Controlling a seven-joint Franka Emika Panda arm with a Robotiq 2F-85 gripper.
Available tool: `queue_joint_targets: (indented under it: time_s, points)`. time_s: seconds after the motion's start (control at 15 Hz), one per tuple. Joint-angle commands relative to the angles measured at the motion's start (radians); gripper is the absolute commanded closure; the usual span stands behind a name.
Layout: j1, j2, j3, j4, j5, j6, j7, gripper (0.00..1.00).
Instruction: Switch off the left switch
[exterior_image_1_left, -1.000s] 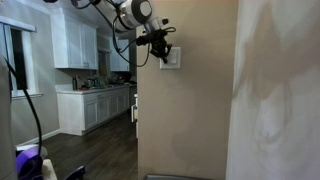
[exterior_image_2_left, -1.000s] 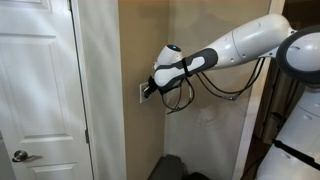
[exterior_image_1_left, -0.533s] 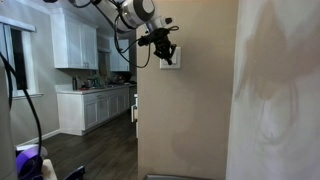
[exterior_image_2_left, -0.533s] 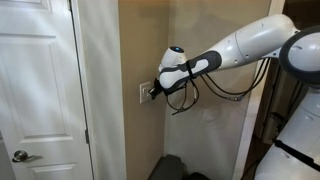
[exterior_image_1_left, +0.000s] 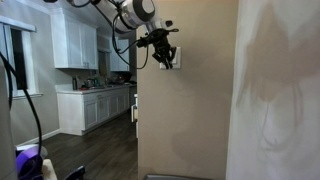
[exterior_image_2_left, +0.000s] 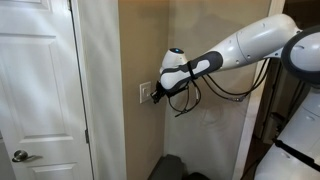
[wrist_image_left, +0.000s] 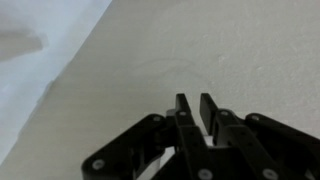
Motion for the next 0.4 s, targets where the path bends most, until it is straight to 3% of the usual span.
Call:
queue_joint_targets:
  time_s: [0.0,0.33]
  points:
    - [-0.004,0.000,0.004,0.001,0.003,-0.003,-0.002,0.74]
    - [-0.004,0.000,0.004,0.001,0.003,-0.003,-0.002,0.74]
